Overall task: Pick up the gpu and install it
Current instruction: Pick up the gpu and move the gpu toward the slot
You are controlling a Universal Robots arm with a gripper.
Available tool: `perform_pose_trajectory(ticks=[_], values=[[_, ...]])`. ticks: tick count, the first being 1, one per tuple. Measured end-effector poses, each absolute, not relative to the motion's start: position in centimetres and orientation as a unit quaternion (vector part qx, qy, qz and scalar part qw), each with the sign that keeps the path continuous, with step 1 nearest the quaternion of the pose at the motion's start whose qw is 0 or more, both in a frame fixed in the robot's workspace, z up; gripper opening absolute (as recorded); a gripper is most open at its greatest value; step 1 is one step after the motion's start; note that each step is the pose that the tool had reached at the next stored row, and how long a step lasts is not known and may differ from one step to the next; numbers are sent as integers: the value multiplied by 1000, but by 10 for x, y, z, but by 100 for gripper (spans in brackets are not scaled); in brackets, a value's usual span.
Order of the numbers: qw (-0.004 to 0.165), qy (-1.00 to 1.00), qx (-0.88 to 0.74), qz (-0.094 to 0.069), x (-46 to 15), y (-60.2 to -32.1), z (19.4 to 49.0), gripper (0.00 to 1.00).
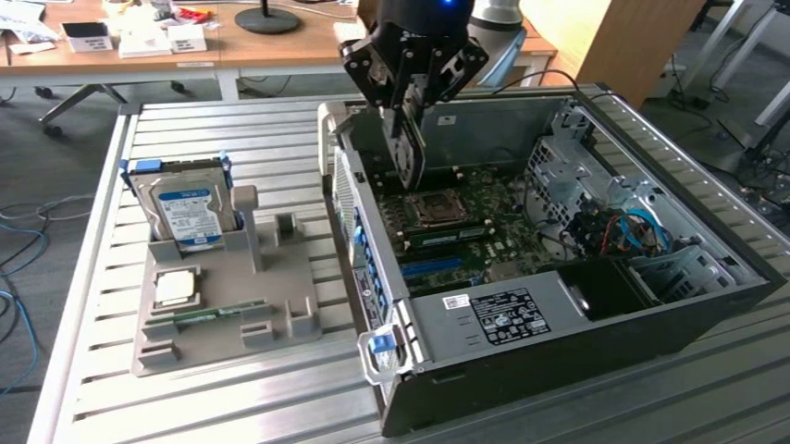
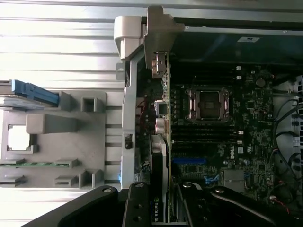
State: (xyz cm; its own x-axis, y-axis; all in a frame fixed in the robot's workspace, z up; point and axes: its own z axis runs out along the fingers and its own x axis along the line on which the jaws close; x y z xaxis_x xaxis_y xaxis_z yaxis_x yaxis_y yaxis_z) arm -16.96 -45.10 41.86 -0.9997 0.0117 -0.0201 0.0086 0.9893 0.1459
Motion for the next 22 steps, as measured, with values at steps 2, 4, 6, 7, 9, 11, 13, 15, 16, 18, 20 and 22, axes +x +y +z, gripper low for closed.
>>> perform_pose_trajectory(ticks=[2,4,6,7,9,11,13,15,16,18,20,22], values=[[10,997,5,74,-164,-451,419,27],[10,997,5,75,-159,-451,419,27],[10,997,5,75,-154,-451,419,27],[10,997,5,75,-151,-451,419,27],[10,997,5,75,-145,-451,419,27],[10,997,5,75,-139,-451,419,27],[10,997,5,75,-133,-451,419,27],[10,997,5,75,-126,-451,419,27],[10,997,5,75,-123,-451,419,27],[10,997,5,75,-117,-451,419,27],[10,997,5,75,-110,-451,419,27],[10,997,5,75,-103,-451,419,27]])
